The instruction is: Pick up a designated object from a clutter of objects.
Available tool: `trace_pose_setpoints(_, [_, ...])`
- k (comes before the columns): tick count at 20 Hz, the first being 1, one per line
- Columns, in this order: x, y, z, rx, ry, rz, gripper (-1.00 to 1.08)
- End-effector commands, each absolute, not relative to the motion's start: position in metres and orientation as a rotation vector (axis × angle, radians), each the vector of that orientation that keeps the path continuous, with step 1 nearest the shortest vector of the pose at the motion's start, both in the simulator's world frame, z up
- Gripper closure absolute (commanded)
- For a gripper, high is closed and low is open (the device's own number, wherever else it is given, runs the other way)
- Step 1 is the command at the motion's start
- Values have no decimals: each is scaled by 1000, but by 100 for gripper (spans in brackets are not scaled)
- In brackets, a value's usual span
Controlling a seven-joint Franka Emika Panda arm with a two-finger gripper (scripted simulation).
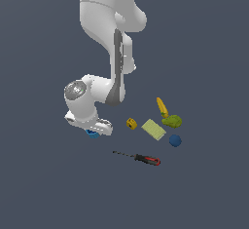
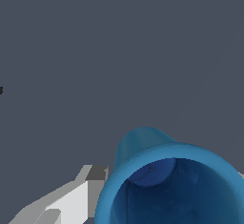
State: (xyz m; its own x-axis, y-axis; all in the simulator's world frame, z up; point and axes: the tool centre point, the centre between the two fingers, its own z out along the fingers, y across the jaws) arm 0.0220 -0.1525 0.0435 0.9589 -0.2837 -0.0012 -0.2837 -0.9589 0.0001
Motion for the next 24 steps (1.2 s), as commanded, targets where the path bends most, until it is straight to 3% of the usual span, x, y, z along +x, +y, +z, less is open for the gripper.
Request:
trace_pose_setpoints(1, [22, -148, 49, -3109, 449, -1, 108])
trace_pose_setpoints(11, [17, -108, 100, -3109, 449, -1, 108])
trace_pose_setpoints(24, [7, -12, 225, -3112, 451, -1, 108])
